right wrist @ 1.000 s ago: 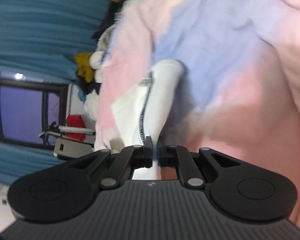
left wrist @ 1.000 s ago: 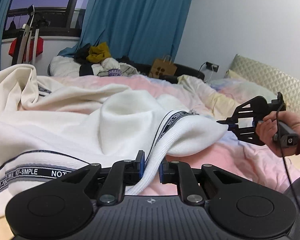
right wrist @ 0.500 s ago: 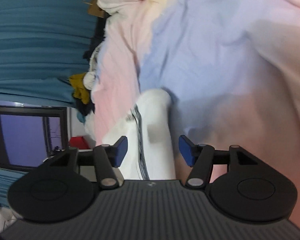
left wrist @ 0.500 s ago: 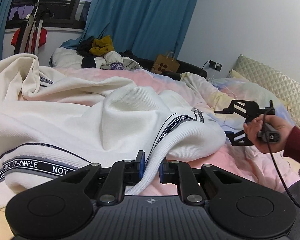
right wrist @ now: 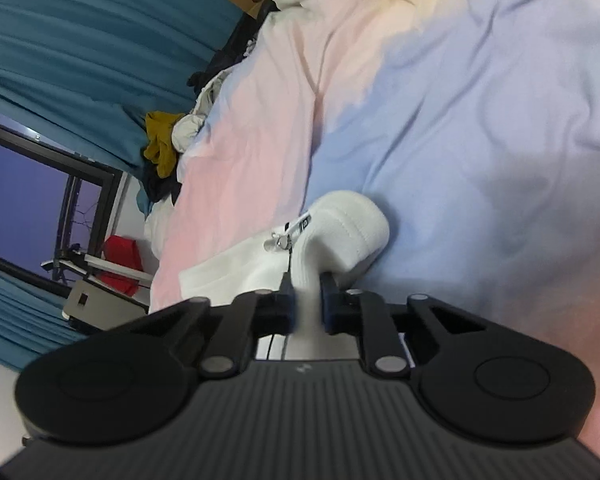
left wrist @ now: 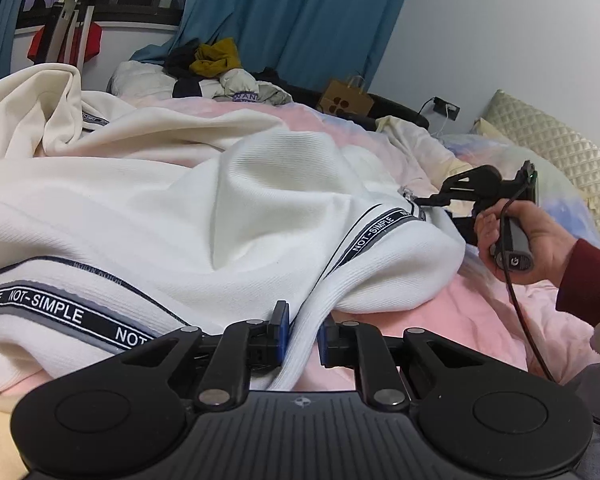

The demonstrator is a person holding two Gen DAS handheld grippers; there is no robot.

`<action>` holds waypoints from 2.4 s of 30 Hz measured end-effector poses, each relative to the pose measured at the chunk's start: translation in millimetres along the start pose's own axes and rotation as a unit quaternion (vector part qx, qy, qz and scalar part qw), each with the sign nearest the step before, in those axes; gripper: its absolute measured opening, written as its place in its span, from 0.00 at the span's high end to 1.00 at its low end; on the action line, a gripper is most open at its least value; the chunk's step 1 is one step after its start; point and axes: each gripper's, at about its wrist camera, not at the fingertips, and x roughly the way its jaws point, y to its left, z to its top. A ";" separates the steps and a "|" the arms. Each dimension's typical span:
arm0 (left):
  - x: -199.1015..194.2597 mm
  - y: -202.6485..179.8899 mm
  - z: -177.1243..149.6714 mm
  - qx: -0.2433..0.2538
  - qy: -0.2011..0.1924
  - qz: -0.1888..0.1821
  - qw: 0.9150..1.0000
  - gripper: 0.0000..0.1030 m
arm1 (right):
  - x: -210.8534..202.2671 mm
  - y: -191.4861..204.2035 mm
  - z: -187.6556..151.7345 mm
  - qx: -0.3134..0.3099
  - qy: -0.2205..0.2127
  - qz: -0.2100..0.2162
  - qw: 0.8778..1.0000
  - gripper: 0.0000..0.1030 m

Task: Fold clothes

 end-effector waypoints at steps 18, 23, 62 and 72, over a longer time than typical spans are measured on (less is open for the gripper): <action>-38.8 -20.3 21.9 0.040 -0.010 -0.027 0.999 0.83 | -57.3 -53.5 31.4 0.035 -0.157 -0.105 0.981 0.94; -92.9 -2.9 28.2 -0.020 -0.022 0.011 1.000 0.70 | -61.2 -57.6 30.2 0.025 -0.138 -0.121 0.983 0.94; -324.6 204.7 -7.6 -0.557 -0.227 0.141 0.787 0.96 | -105.0 -27.6 33.4 -0.025 -0.161 -0.021 0.986 0.94; -331.9 208.3 -41.2 -0.590 -0.140 0.186 0.773 0.96 | -136.0 -26.0 16.0 -0.008 -0.166 -0.149 0.975 0.94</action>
